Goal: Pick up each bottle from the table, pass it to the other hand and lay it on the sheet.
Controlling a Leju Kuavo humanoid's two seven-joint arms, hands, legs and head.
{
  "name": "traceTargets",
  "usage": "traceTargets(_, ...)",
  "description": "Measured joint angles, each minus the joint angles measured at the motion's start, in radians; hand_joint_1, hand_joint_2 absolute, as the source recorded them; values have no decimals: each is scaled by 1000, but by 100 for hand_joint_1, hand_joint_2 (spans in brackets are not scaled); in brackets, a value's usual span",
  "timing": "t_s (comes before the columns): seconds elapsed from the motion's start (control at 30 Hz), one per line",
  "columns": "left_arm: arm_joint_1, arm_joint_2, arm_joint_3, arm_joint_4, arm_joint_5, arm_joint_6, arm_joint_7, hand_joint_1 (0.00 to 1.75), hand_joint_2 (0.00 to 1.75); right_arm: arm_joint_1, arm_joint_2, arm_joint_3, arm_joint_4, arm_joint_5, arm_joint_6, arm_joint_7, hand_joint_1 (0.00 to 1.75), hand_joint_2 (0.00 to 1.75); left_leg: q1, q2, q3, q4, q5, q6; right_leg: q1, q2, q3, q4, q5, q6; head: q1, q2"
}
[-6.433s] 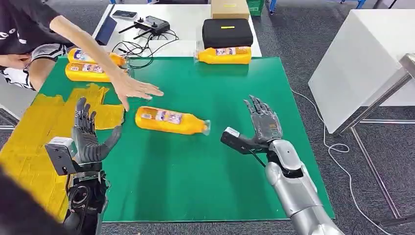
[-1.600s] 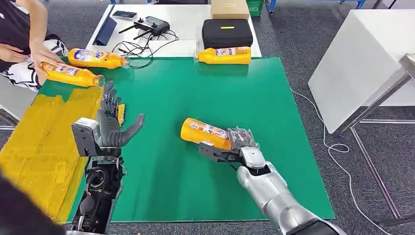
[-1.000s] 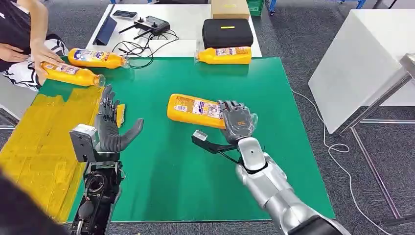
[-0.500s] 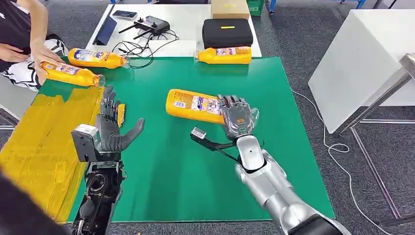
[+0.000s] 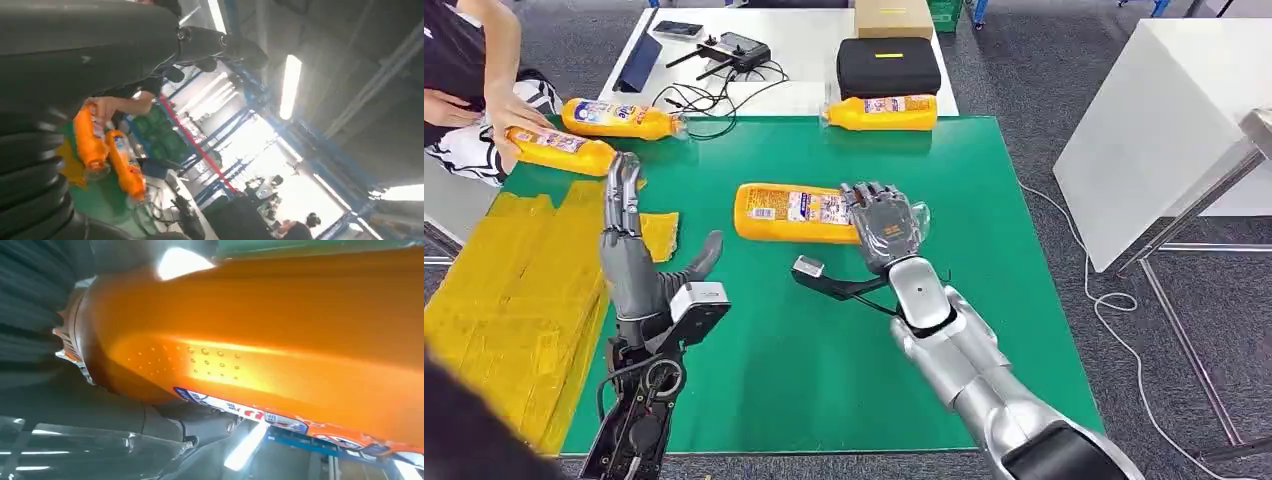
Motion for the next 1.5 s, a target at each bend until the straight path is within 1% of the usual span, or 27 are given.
traceTargets(0.07,4,-6,6,-10,-35,2,1,0,175,-1,0,-2,0,-3,3,-4,175,175,0,-1,0,0,0,0,0,0,0,0,0,0,0,0)
traceTargets(0.2,25,-60,73,-71,-345,2,-26,0,175,-8,16,-13,1,-34,16,-43,175,175,0,0,0,0,0,0,0,0,0,0,0,0,0,0)
traceTargets(0.3,40,-73,96,-140,-541,2,39,0,175,-19,31,-21,2,-48,31,-59,175,175,0,0,0,0,0,0,0,0,0,0,0,0,0,0)
traceTargets(0.4,47,-72,79,-172,-607,2,136,0,175,-30,45,-25,2,-62,42,-68,175,175,0,-1,0,0,0,0,1,0,0,0,0,0,0,0)
traceTargets(0.47,50,-71,54,-186,-622,2,177,0,175,-35,50,-27,2,-68,45,-73,175,175,0,-1,0,0,0,0,1,0,0,0,0,0,0,0)
traceTargets(0.57,52,-69,31,-199,-629,2,191,0,175,-38,56,-30,2,-71,45,-74,175,175,0,-1,0,0,0,0,0,0,0,0,0,0,0,0)
traceTargets(0.87,55,-68,7,-213,-629,2,193,0,175,-40,58,-30,2,-72,45,-74,175,175,0,-1,0,0,0,0,0,0,0,0,0,0,0,0)
traceTargets(1.27,55,-68,6,-214,-629,2,193,0,175,-40,59,-30,2,-72,45,-74,175,175,0,-1,0,0,0,0,0,0,0,0,0,0,0,0)
traceTargets(1.4,55,-58,-27,-214,-658,2,261,0,175,-45,64,-31,2,-83,53,-88,175,175,0,0,0,0,0,0,0,0,0,0,0,0,0,0)
traceTargets(1.5,54,-34,-85,-213,-674,2,358,0,175,-56,75,-31,2,-90,65,-97,175,175,0,0,0,0,0,0,0,0,0,0,0,0,1,0)
